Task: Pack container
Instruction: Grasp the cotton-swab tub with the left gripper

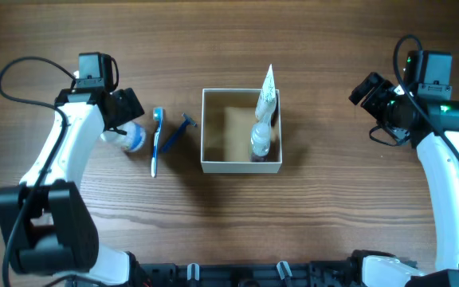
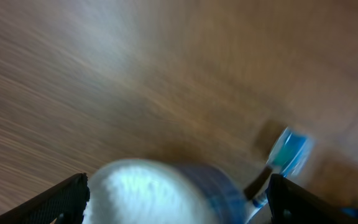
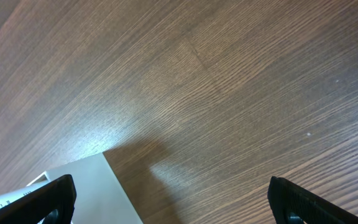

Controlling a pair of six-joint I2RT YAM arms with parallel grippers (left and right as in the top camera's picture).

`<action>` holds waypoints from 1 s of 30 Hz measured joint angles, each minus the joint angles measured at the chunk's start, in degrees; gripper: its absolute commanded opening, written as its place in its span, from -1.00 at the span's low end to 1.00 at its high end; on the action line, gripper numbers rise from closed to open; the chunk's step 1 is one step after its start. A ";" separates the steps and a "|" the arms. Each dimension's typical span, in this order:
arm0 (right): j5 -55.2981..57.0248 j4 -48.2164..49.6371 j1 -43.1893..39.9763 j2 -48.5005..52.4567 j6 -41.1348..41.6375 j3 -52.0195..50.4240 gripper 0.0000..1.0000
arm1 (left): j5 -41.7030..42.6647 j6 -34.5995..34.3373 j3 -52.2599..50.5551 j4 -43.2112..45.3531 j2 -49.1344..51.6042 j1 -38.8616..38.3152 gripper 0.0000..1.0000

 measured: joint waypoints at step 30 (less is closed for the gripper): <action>0.00 0.00 0.00 0.00 0.00 0.00 0.99 | 0.90 0.02 6.93 -15.58 -3.34 -0.28 0.98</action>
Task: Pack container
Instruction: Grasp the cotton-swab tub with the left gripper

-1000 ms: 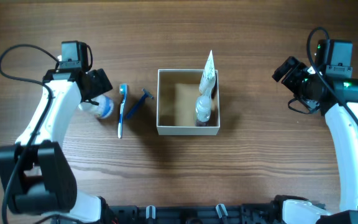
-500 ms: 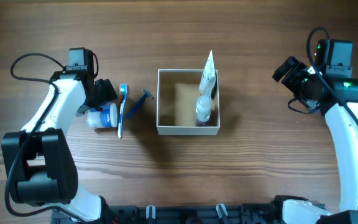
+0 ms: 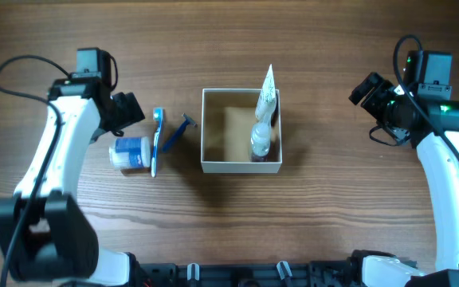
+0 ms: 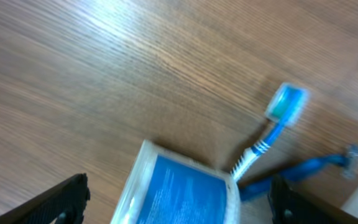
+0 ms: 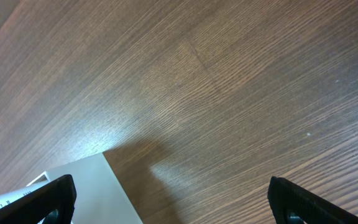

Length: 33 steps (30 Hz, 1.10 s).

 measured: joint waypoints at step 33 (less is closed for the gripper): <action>0.00 0.00 0.00 0.00 0.00 0.00 1.00 | 5.31 9.01 -3.30 -10.95 1.18 0.00 1.00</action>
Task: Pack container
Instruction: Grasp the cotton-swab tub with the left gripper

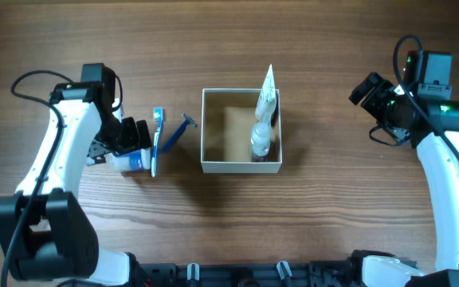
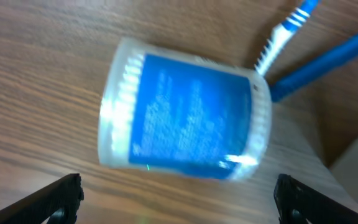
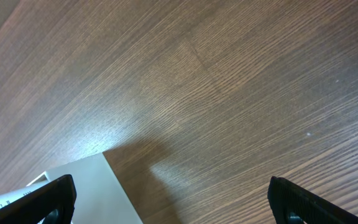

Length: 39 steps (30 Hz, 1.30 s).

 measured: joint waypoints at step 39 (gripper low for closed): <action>0.00 0.00 0.00 0.00 0.00 0.00 1.00 | -1.38 -0.85 2.54 0.26 0.66 0.00 0.99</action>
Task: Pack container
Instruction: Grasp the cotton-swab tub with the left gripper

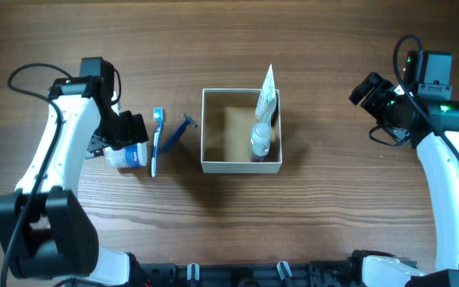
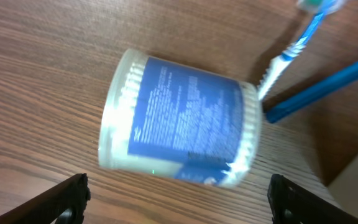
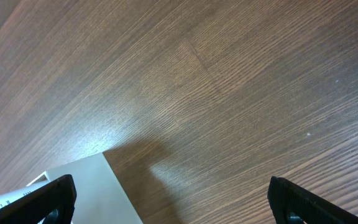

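Observation:
A clear tub with a blue label [image 1: 128, 155] [image 2: 180, 118] lies on its side on the table. My left gripper [image 1: 116, 134] [image 2: 174, 202] hangs open just over it, fingers wide apart, nothing held. A blue toothbrush [image 1: 155, 140] [image 2: 291, 46] and a blue razor [image 1: 178, 132] [image 2: 319, 89] lie between the tub and the white box [image 1: 207, 163]. In the box stand a white tube [image 1: 266, 94] and a small bottle [image 1: 261, 137]. My right gripper [image 1: 365, 90] [image 3: 173, 202] is open at the far right, over bare wood.
The table is brown wood grain. The white box's corner [image 3: 73, 186] shows at the lower left of the right wrist view. Black cables loop off both arms at the table's sides.
My left gripper has shifted slightly toward the far side, and the tub now lies a little lower in the wrist view. The right arm has not moved.
My left gripper was open right over the tub, close to the wood. Then it stood farther back, with the tub lying beside the toothbrush. After that it hung low above the tub, and it remains open over it now. The right arm stayed still throughout.

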Controlling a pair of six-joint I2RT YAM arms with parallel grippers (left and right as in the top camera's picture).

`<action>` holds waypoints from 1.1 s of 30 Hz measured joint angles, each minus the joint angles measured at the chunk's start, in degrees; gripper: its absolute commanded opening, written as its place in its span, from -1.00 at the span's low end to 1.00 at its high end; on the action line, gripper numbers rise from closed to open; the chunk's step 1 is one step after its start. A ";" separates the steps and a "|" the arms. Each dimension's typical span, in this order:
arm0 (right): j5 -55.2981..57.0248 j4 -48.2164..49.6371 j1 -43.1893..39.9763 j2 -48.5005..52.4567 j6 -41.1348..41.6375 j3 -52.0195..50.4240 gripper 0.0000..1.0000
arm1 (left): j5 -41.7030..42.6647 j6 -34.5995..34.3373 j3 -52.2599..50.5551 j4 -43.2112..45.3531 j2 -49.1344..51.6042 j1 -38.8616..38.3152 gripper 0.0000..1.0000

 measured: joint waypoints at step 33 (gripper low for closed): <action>0.00 0.00 0.00 0.00 0.00 0.00 1.00 | -2.38 5.27 0.20 1.53 -0.24 0.00 0.99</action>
